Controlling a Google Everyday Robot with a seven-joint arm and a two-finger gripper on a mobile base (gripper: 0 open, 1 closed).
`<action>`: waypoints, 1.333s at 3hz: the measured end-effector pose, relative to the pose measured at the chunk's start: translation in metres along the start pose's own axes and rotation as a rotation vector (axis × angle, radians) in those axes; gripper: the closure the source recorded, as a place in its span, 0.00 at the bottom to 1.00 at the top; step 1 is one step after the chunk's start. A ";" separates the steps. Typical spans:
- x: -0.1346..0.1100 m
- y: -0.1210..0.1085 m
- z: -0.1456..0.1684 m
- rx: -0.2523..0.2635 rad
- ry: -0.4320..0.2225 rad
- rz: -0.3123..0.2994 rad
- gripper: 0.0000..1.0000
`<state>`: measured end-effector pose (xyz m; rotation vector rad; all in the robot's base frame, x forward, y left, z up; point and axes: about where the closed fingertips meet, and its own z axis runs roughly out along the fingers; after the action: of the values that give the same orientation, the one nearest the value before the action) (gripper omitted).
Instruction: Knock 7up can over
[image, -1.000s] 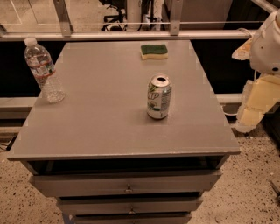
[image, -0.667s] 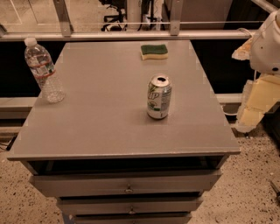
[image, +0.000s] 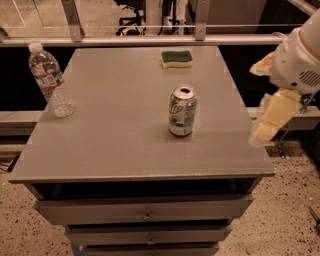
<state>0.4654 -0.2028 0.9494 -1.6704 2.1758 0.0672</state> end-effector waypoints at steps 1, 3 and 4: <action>-0.013 -0.012 0.039 -0.038 -0.119 0.035 0.00; -0.044 -0.038 0.097 -0.058 -0.363 0.115 0.00; -0.062 -0.046 0.114 -0.064 -0.467 0.160 0.00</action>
Offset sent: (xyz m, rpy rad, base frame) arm 0.0837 0.0583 -0.0763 0.4252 -0.0230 -0.0047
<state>0.5533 -0.1278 0.8740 -1.3401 1.9537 0.5217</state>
